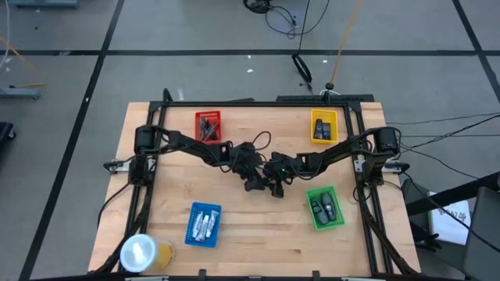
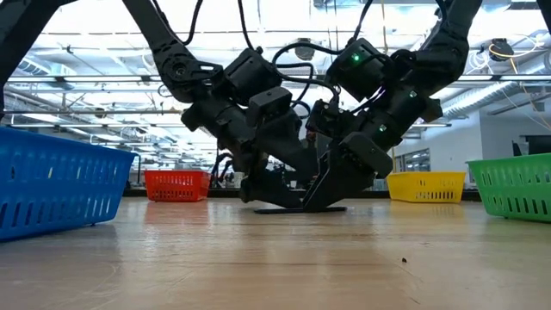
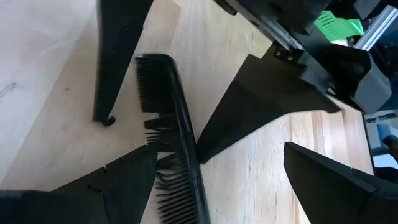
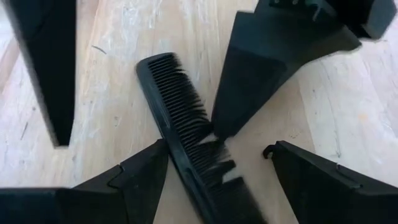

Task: Pick & Place Travel size toiletries
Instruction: Put the black comb into the orange basket, then put the black comb into orange basket

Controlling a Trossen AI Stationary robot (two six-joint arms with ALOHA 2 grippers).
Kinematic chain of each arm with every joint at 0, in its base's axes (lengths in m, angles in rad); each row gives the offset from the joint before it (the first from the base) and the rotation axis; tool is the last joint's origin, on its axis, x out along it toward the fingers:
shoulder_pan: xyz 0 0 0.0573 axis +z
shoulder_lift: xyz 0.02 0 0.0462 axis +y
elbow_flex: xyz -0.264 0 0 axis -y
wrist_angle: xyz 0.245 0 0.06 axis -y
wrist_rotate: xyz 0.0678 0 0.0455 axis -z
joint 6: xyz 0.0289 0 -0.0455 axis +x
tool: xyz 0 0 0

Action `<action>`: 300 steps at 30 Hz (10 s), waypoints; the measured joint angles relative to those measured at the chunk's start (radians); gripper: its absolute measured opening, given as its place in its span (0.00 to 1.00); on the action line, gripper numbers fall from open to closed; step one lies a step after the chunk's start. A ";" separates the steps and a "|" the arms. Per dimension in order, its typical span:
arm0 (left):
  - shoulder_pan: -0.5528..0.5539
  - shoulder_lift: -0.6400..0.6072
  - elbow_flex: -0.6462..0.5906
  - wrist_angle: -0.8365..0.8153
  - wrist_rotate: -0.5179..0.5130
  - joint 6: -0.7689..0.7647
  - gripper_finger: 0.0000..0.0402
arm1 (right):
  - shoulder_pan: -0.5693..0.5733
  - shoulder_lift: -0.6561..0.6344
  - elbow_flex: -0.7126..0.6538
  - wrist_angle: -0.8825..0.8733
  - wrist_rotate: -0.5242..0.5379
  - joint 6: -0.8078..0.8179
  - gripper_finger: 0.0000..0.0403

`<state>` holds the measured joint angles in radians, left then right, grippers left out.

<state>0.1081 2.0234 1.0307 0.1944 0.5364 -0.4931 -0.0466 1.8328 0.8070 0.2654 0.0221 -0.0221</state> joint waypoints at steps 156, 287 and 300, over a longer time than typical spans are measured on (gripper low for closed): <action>-0.013 0.052 0.170 -0.123 0.100 0.252 0.87 | 0.170 -0.155 -0.010 -0.175 -0.023 0.043 0.81; -0.029 0.128 0.175 -0.022 0.116 0.280 0.87 | 0.180 -0.021 -0.004 -0.250 0.128 0.131 0.71; -0.004 0.053 0.170 -0.131 0.024 0.342 0.87 | 0.169 -0.041 -0.006 -0.237 0.116 0.116 0.71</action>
<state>0.1040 2.0766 1.2011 0.0635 0.5604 -0.1512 0.1226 1.7920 0.8011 0.0286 0.1384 0.0937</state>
